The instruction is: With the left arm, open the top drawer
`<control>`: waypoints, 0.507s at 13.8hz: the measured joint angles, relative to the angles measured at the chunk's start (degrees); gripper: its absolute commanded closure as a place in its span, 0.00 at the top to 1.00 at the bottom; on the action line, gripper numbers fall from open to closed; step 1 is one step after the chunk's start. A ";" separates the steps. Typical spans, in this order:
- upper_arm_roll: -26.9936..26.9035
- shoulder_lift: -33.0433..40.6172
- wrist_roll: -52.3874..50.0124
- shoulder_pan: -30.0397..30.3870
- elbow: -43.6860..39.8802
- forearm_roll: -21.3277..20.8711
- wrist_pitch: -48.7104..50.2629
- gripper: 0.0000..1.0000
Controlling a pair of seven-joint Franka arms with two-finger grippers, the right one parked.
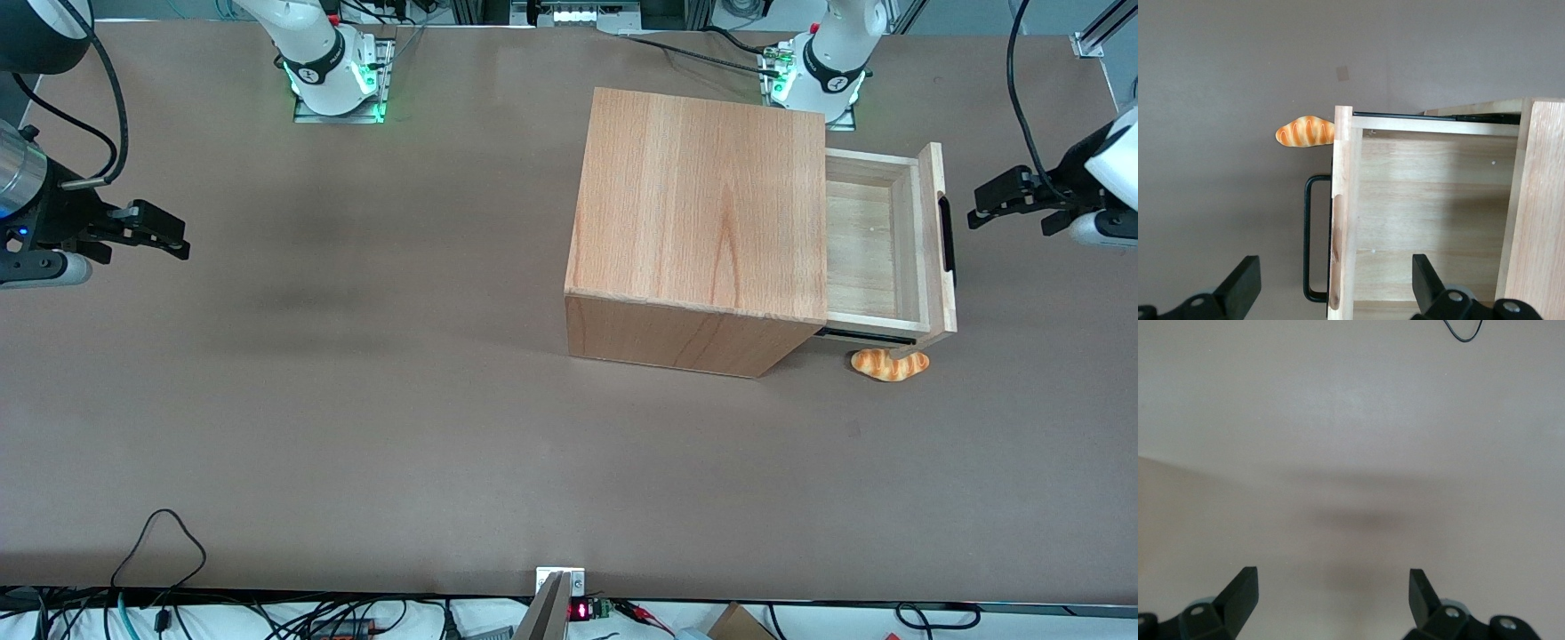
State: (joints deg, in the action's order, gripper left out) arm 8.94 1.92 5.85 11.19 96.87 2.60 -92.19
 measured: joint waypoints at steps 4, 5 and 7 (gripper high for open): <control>-8.70 -0.01 -0.99 -9.12 -1.71 -0.48 1.38 1.00; -9.55 0.00 -0.99 -9.52 -2.87 -0.76 2.02 1.00; -10.04 -0.01 -0.91 -9.58 -4.75 -1.53 2.74 1.00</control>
State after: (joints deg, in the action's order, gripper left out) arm -1.10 1.91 4.94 1.61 92.12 1.06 -89.45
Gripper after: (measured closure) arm 0.000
